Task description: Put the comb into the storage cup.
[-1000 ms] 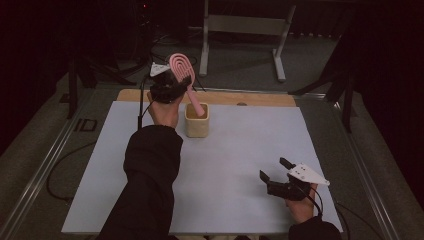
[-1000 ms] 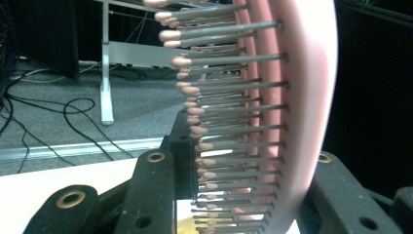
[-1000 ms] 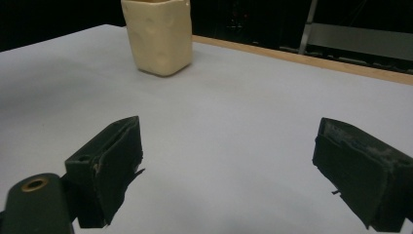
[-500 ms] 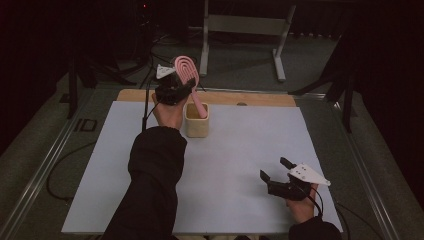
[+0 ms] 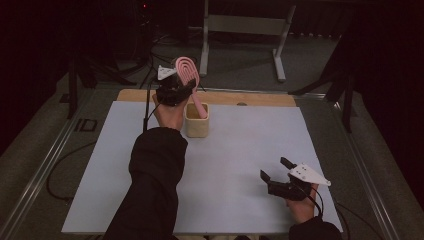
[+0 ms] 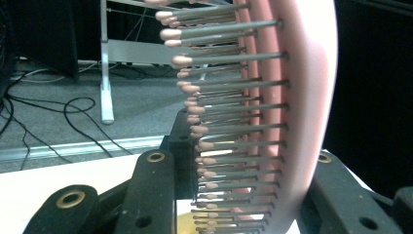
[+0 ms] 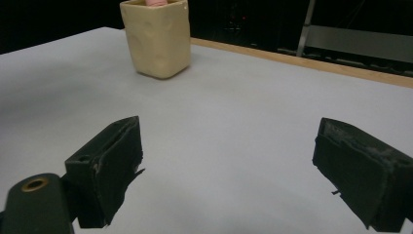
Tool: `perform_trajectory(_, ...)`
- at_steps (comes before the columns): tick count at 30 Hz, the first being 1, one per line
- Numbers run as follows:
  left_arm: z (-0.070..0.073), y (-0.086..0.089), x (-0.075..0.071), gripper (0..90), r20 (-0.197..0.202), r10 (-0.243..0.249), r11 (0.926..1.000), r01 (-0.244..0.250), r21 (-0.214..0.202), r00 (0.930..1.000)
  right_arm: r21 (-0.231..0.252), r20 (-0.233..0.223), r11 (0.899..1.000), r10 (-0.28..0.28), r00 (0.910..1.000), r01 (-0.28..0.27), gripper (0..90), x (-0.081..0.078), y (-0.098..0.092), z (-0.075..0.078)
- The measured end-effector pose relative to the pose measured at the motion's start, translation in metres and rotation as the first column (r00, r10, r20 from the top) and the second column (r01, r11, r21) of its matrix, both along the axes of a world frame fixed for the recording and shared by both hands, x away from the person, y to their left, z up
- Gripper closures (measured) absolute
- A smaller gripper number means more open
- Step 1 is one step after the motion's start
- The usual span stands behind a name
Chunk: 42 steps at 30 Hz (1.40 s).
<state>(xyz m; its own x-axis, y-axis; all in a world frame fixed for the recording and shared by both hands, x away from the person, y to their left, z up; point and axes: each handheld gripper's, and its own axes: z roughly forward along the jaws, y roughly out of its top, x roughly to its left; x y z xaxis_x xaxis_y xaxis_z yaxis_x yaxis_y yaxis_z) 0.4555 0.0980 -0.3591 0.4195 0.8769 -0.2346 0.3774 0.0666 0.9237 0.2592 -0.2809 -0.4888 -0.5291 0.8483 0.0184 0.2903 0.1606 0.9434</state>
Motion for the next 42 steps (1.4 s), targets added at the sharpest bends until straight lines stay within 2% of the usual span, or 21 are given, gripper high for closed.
perform_trajectory(29,-0.010,-0.005,0.001,64.3,-0.016,0.001,0.9999,-0.001,0.015,0.9999,0.000,0.000,1.000,0.001,1.0000,-0.001,10.7,0.000,0.000,0.000)
perform_trajectory(42,-0.019,-0.010,0.001,64.3,-0.034,0.005,0.9998,-0.005,0.020,0.9994,0.003,-0.003,1.000,0.003,1.0000,-0.003,10.7,0.000,0.000,0.000)
